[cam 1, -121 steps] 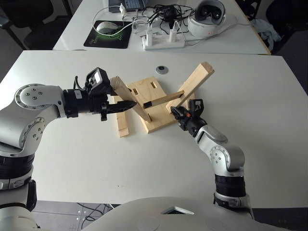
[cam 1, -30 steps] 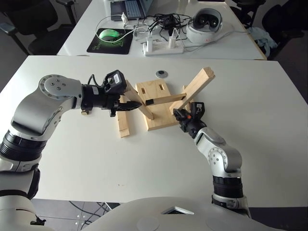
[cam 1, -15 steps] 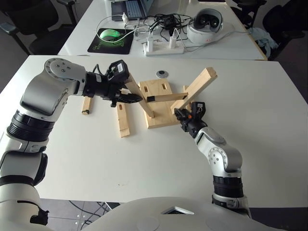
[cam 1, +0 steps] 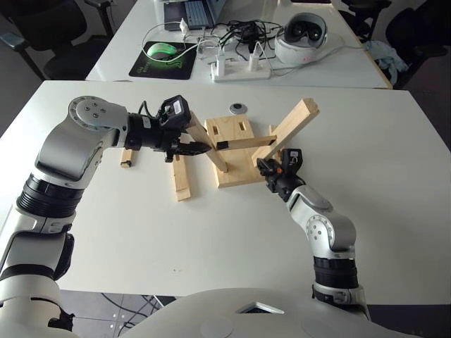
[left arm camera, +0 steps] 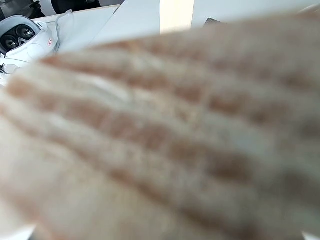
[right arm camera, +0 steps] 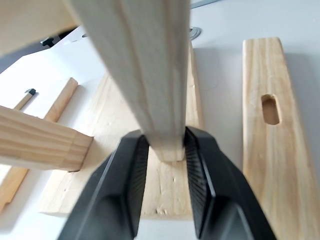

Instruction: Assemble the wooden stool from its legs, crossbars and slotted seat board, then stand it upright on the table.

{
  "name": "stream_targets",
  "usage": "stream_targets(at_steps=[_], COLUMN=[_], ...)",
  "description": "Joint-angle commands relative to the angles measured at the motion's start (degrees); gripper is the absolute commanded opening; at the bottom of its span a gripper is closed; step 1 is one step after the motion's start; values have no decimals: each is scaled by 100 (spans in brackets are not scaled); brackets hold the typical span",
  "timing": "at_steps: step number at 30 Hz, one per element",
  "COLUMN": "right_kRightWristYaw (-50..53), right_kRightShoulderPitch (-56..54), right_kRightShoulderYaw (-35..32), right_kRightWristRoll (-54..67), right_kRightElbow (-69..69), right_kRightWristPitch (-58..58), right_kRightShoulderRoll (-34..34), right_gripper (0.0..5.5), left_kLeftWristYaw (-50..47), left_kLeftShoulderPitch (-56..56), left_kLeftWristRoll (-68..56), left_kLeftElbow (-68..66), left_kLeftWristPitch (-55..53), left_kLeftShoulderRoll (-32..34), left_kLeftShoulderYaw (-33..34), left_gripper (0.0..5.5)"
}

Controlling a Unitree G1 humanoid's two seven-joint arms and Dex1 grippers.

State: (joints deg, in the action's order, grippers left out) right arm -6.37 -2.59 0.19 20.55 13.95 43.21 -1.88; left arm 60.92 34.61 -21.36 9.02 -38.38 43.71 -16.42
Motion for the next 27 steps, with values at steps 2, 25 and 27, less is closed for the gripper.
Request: stream_targets(at_steps=[2, 25, 27], right_kRightWristYaw=[-271, -316, -307], right_kRightShoulderPitch=[244, 220, 241], right_kRightShoulderYaw=[237, 211, 152], right_kRightWristRoll=[242, 261, 289], right_kRightElbow=[-283, -396, -427], right_kRightWristPitch=[536, 595, 631], right_kRightShoulderRoll=[60, 68, 72], right_gripper=[101, 101, 101], left_kLeftWristYaw=[93, 862, 869], left_kLeftShoulderPitch=[-767, -122, -168], left_kLeftWristRoll=[153, 422, 472], left_kLeftElbow=[-569, -1682, -1642], left_kLeftWristPitch=[-168, 585, 611], left_kLeftShoulderRoll=[-70, -104, -107], left_kLeftShoulderYaw=[-335, -607, -686], left_gripper=[203, 203, 203])
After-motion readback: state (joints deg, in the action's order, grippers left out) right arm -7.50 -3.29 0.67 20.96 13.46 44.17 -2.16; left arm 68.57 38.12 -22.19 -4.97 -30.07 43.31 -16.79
